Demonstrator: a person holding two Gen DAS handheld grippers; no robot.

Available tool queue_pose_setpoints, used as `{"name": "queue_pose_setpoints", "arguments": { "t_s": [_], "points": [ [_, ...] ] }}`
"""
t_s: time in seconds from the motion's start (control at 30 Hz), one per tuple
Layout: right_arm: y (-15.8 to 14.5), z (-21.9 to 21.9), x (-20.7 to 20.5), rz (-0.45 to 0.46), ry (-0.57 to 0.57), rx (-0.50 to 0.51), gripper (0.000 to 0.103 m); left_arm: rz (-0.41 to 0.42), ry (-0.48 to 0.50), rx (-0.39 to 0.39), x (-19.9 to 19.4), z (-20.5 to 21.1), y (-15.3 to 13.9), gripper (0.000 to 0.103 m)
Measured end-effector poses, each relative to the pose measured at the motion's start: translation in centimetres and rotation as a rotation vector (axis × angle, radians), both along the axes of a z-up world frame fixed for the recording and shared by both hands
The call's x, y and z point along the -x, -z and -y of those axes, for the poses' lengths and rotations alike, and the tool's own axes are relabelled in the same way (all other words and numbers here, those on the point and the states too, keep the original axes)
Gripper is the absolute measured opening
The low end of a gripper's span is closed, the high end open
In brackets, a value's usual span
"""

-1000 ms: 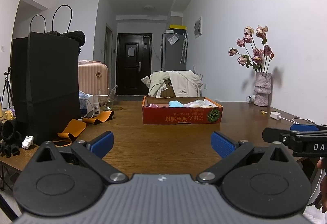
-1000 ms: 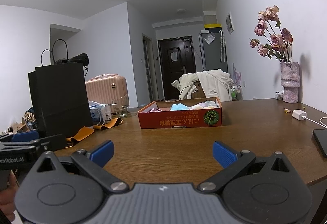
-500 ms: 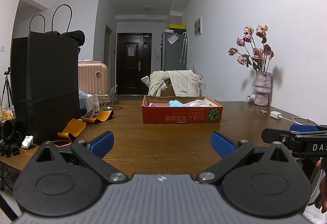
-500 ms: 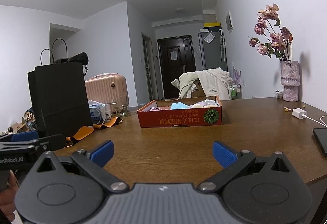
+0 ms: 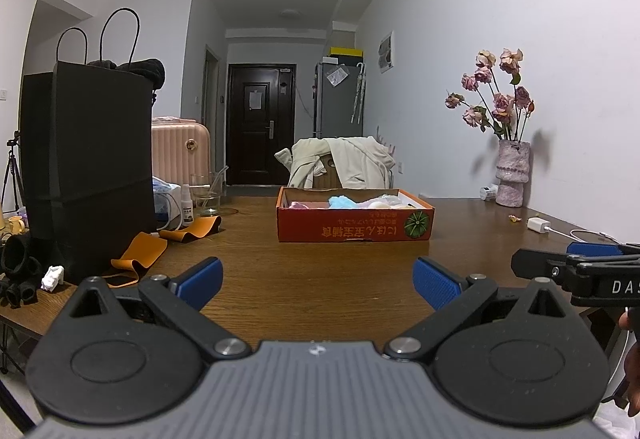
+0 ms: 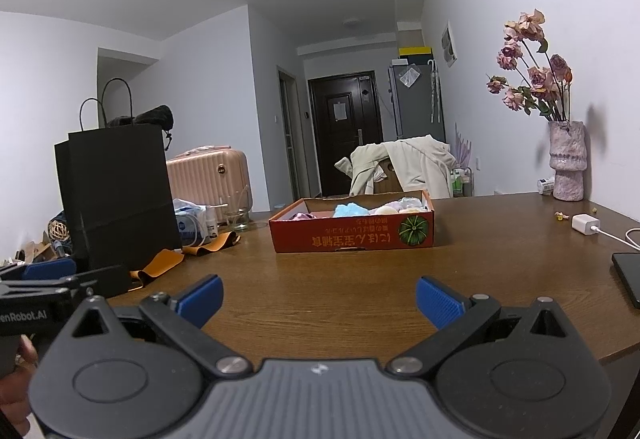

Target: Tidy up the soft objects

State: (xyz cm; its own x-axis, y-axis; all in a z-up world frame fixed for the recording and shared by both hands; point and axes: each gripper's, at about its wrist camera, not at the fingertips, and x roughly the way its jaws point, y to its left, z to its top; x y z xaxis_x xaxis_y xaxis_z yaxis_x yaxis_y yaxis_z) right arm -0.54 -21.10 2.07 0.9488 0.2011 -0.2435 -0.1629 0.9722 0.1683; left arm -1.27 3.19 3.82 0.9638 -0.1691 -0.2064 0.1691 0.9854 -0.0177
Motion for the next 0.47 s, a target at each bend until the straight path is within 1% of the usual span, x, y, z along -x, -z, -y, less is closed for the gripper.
{"name": "queue_pose_setpoints", "arguments": {
  "t_s": [0.47],
  "points": [
    [-0.02, -0.05, -0.13, -0.005, 0.000, -0.002, 0.103, 0.014, 0.004, -0.005, 0.46, 0.09, -0.08, 0.103]
  ]
}}
